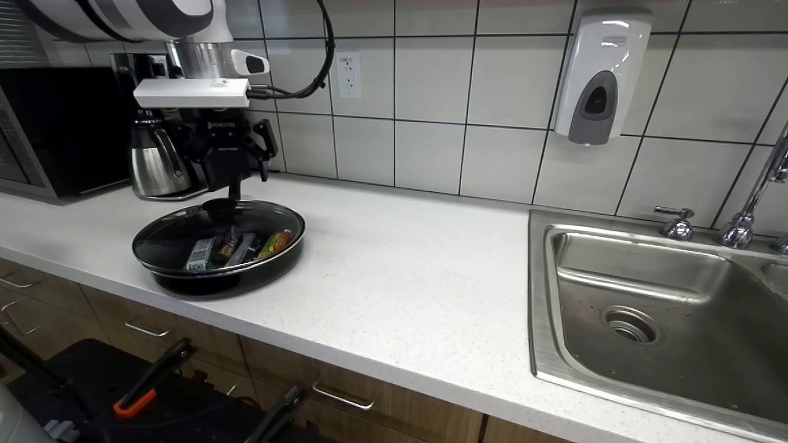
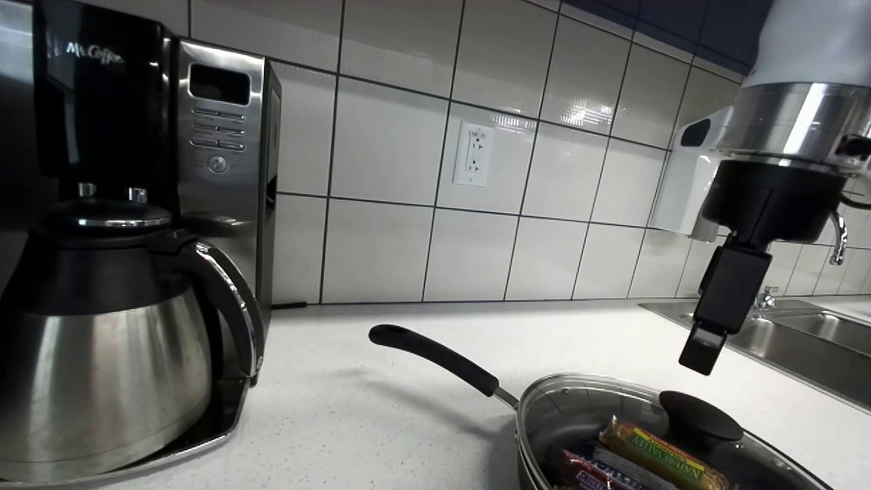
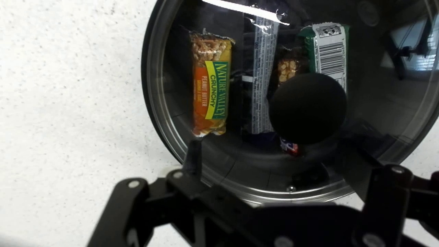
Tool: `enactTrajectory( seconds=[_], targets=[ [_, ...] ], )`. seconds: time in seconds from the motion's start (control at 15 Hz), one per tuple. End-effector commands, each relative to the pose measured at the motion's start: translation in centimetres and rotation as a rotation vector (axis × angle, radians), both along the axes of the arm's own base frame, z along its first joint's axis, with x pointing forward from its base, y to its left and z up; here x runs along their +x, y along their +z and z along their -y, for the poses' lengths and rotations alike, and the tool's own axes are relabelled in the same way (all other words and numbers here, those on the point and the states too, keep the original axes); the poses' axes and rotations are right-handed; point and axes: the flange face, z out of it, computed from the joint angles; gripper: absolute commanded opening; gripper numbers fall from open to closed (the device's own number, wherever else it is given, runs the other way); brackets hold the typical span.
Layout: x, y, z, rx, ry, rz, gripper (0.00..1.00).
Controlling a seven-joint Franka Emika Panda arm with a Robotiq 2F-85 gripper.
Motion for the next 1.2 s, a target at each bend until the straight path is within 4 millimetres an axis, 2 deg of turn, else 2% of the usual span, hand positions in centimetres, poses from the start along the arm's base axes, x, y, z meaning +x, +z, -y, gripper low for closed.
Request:
enactTrajectory(
  seconds=[0.0,0.33,0.67,1.13],
  targets=[
    [-0.1,1.1,2.1,-0.002,-0.106,0.0,1.0],
    [-0.2,1.4,4.8,0.01,-0.244,0.01,1.0],
    [-0.9,2.3,8.9,0.016,-0.42,0.042,1.0],
    [-2.5,2.7,12.8,-0.125,-0.46,0.01,1.0]
  ],
)
